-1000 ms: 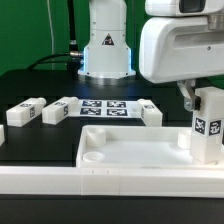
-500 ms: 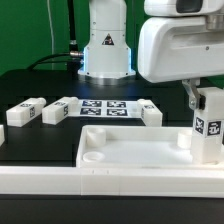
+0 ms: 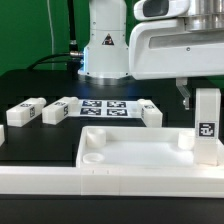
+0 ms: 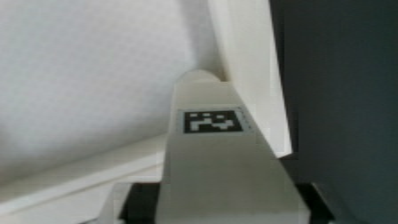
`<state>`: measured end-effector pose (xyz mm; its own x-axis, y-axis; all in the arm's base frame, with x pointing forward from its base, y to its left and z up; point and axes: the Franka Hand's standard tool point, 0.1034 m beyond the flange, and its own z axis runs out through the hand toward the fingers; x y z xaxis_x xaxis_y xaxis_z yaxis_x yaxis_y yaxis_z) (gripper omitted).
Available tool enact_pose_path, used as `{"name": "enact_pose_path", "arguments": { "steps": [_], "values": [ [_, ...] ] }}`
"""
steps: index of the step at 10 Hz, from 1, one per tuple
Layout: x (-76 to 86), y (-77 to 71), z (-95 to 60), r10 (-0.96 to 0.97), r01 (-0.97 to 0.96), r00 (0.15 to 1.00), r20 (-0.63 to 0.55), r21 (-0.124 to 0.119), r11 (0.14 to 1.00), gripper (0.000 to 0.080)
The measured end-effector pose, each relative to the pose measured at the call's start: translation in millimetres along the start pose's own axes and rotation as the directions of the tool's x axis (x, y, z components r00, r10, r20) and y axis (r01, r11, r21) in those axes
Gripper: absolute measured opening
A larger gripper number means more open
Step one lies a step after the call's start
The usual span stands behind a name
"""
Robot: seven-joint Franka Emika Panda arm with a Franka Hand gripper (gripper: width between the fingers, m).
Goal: Assemble desk
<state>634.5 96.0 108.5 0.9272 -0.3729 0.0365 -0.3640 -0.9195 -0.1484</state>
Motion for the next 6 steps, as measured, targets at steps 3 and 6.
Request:
{"name": "enact_pose_path", "arguments": {
  "steps": [3, 6],
  "values": [
    [-0.5, 0.0, 0.3, 0.28, -0.28, 0.96, -0.007, 0.006, 0.96, 0.0291],
    [-4.2, -3.1, 1.3, 0.529, -0.529, 0.849, 0.002, 0.0, 0.849, 0.0291]
  ]
}}
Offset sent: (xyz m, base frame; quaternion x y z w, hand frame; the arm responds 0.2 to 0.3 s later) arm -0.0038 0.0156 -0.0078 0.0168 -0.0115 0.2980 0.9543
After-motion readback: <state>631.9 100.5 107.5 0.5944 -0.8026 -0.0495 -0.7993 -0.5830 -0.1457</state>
